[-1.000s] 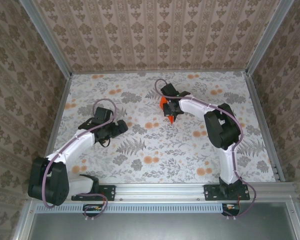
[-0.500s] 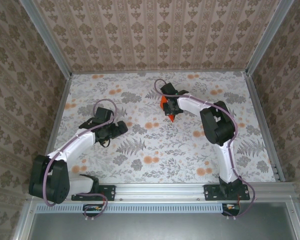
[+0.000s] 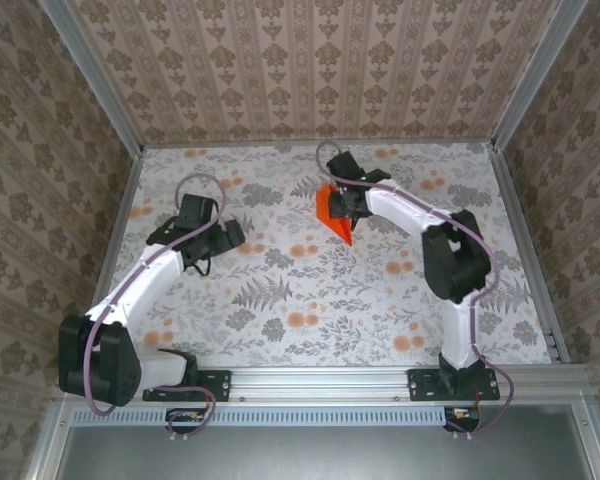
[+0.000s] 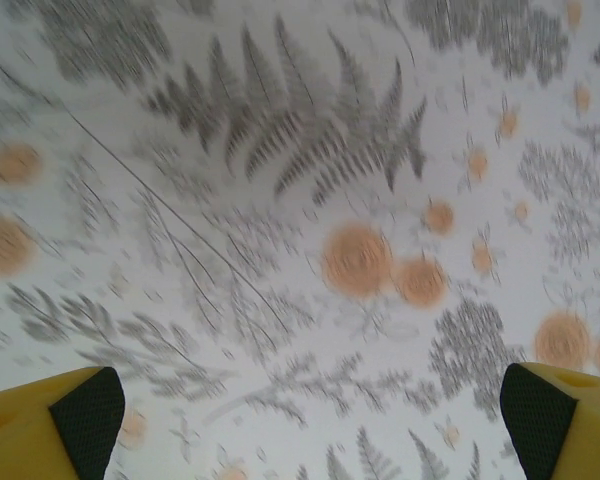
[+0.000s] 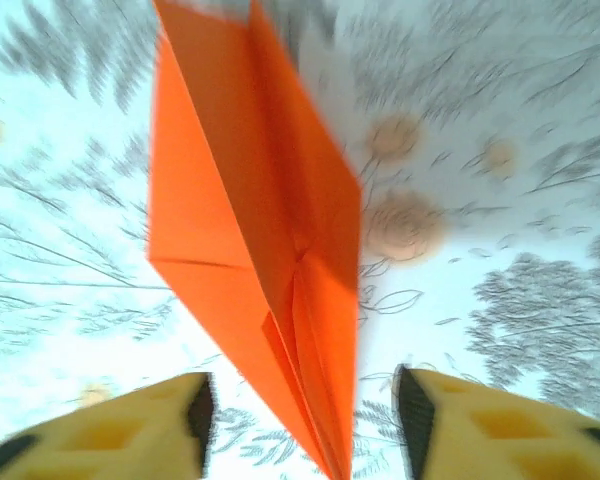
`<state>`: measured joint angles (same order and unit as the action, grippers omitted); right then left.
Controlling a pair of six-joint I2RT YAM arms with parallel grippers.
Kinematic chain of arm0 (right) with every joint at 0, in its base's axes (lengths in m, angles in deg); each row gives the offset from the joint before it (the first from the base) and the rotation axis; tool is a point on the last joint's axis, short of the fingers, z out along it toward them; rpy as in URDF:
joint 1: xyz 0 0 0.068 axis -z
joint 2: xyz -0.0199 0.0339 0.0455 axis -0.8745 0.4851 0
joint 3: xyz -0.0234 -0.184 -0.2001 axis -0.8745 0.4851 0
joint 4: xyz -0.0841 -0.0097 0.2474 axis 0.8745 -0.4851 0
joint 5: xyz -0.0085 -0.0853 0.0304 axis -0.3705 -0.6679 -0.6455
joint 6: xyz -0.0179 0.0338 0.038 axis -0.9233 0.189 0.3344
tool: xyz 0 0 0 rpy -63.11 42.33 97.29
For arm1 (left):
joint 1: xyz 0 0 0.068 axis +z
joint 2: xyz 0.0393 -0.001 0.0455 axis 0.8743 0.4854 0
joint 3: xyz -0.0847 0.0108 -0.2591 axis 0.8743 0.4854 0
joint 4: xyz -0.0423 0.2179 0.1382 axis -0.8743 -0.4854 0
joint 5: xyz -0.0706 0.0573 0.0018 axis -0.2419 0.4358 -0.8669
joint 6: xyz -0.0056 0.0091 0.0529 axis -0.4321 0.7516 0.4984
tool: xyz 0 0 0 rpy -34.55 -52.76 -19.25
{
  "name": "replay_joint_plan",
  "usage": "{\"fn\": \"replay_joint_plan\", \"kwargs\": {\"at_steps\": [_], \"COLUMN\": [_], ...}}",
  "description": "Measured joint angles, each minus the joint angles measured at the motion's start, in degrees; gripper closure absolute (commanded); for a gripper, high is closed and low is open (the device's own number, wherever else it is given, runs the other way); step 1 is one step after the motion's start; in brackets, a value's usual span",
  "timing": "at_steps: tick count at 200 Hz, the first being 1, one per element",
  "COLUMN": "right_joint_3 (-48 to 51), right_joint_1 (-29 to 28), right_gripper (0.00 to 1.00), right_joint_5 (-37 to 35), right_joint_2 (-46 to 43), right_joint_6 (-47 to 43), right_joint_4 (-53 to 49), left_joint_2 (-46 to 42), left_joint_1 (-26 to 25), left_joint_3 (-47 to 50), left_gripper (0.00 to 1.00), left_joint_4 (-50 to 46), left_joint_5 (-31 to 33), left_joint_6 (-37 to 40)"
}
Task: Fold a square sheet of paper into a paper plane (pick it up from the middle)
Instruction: Move the paper plane to the top-center of the table, then reset both arms
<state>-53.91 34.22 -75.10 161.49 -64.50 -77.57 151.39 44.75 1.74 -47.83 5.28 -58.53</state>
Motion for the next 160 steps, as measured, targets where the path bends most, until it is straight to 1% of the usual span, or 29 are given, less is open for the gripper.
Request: {"fn": "replay_joint_plan", "kwargs": {"at_steps": [30, 38, 47, 51, 70, 94, 109, 134, 160], "right_joint_3": [6.8, 9.2, 12.8, 14.2, 22.3, 32.7, 39.2, 50.1, 56.8], "right_joint_1": [0.4, 0.8, 1.7, 2.0, 4.9, 9.7, 12.6, 17.2, 20.1], "right_gripper": [0.16, 0.11, 0.03, 0.01, 0.00, 0.00, 0.00, 0.00, 0.00], "right_joint_5": [-5.9, -7.9, -10.6, -11.3, -16.1, -20.3, -21.5, -23.0, -22.8], "right_joint_2": [-15.6, -18.9, -22.7, -23.8, -28.4, -30.9, -32.1, -33.7, -33.2], "right_joint_6": [-0.2, -0.4, -0.6, -1.4, -2.6, -4.8, -6.2, -8.3, -10.1], "right_joint_4": [4.7, 6.5, 9.1, 10.1, 14.9, 21.0, 25.1, 35.1, 43.6], "left_joint_2": [-0.6, -1.4, -2.4, -2.8, -4.8, -5.0, -4.9, -4.3, -3.1], "left_joint_1": [4.4, 5.6, 6.9, 7.4, 9.6, 11.4, 12.1, 12.8, 13.1], "left_joint_3": [-0.2, 0.7, 1.9, 2.5, 6.2, 11.3, 14.5, 19.7, 25.8], "left_gripper": [0.00, 0.00, 0.00, 0.00, 0.00, 0.00, 0.00, 0.00, 0.00], "left_joint_4": [2.3, 4.0, 5.9, 6.9, 11.6, 18.1, 21.9, 30.0, 41.1], "left_joint_5": [5.0, 6.3, 7.7, 8.3, 11.3, 14.0, 15.1, 15.9, 14.7], "left_joint_6": [4.7, 6.1, 7.8, 8.3, 11.6, 15.7, 18.0, 22.2, 26.6]}}
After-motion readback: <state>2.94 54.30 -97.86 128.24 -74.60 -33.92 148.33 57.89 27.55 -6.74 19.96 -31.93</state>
